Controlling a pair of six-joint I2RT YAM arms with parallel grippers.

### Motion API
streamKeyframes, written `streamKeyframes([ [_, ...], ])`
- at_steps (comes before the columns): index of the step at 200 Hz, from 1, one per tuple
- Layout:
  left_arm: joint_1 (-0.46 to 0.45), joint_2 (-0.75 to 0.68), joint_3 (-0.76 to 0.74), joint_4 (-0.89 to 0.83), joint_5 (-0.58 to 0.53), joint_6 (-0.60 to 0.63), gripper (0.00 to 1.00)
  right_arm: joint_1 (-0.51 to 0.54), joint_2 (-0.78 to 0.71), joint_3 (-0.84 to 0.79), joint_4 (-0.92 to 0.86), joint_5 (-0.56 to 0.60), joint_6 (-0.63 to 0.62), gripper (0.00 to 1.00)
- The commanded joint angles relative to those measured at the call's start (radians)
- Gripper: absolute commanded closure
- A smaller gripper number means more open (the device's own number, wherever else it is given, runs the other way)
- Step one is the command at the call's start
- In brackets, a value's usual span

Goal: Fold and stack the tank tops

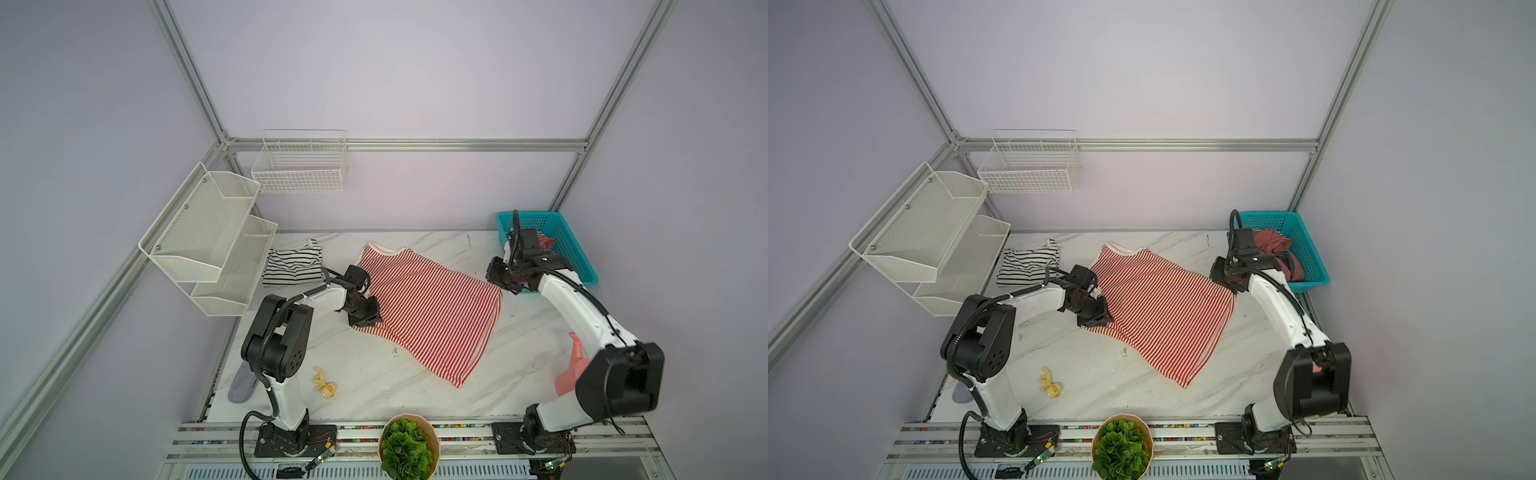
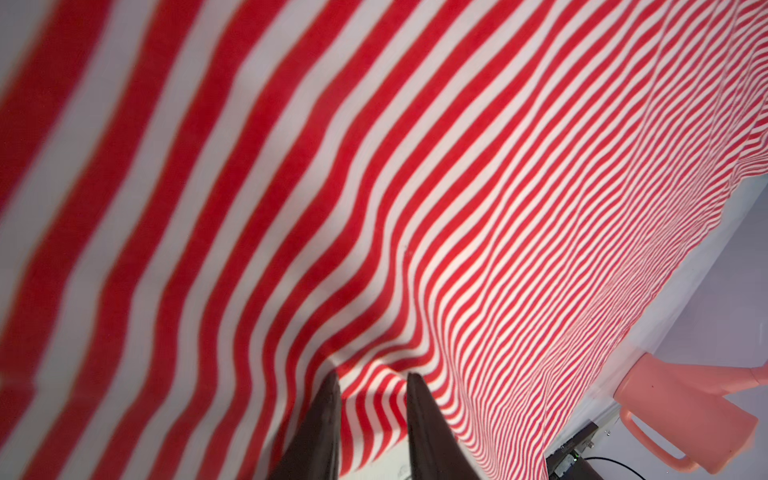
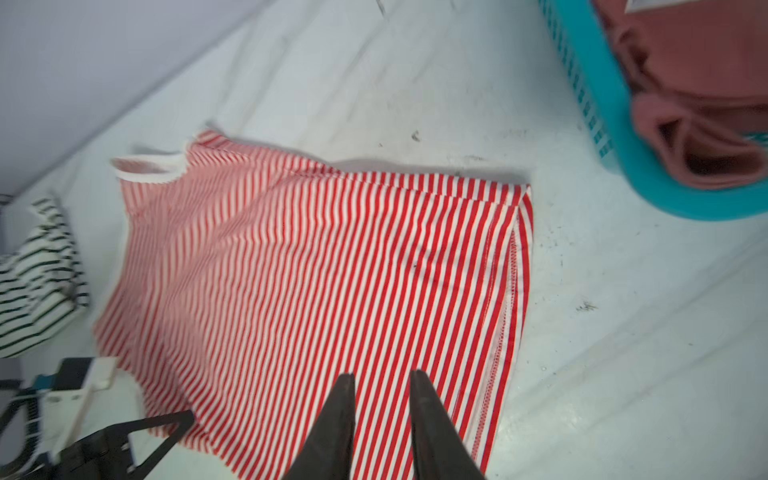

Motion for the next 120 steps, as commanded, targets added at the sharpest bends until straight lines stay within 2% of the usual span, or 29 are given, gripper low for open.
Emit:
streamKeyframes([
  [1, -0.009, -0.005, 0.120, -0.031, 0.005, 0.014, 0.70, 0.007, -0.102, 0.001, -0.183, 0.024, 0.046, 0.73],
  [26, -0.013, -0.032, 0.134, -0.041, 0.005, 0.019, 0.67, 0.054, -0.212, -0.114, -0.107, -0.051, 0.132, 0.73],
  [50, -0.013, -0.084, 0.134, -0.068, -0.026, 0.024, 0.64, 0.147, -0.244, -0.256, 0.010, -0.078, 0.214, 0.73],
  [86, -0.013, -0.123, 0.141, -0.164, -0.171, 0.070, 0.65, 0.212, -0.201, -0.442, 0.198, -0.118, 0.263, 0.71],
  [120, -0.011, -0.075, 0.133, -0.193, -0.252, 0.090, 0.69, 0.210, -0.095, -0.503, 0.311, -0.124, 0.251, 0.65],
])
